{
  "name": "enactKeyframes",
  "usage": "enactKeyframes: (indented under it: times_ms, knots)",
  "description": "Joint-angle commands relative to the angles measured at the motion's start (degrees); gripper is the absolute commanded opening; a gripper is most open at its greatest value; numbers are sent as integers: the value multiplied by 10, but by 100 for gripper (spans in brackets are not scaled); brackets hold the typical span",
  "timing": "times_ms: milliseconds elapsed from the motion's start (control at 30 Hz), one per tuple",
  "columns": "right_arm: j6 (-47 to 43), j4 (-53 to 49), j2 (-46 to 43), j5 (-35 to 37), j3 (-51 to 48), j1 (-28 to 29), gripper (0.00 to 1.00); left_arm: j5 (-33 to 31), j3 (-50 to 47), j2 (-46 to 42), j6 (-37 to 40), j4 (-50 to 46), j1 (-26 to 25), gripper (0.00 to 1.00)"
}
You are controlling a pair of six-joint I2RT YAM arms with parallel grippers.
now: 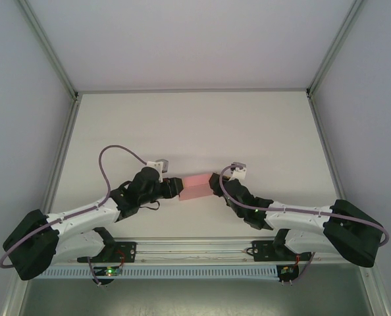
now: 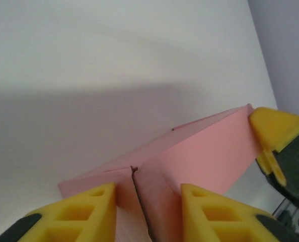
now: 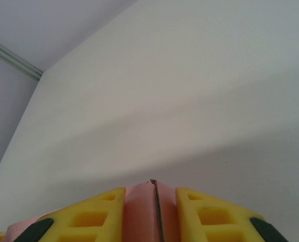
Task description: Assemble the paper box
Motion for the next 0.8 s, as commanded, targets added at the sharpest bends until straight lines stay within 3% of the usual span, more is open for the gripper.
enactKeyframes:
  times_ms: [0,67,100,333,667,767]
  knots:
    - [-7,-107,44,-28,-43,-13,21,-27,-39,27,-11,-50,9,18]
    - [-7,-96,49,-32,-45,-14,18,-30,-40,29,-12,-52,9,1]
    - [-8,-90,50,-33,-49,-14,16,-33,-42,31,-16,-49,9,0]
    - [-56,46,62,-57,-106,-26,0,-15,-77,29,5,15,9,0]
    - [-211,177,60,-144,-142,-50,0,-33,-88,42,38,14,11,0]
    - [-222,170,37,-168,-148,-72,0,-35,-86,43,41,7,11,0]
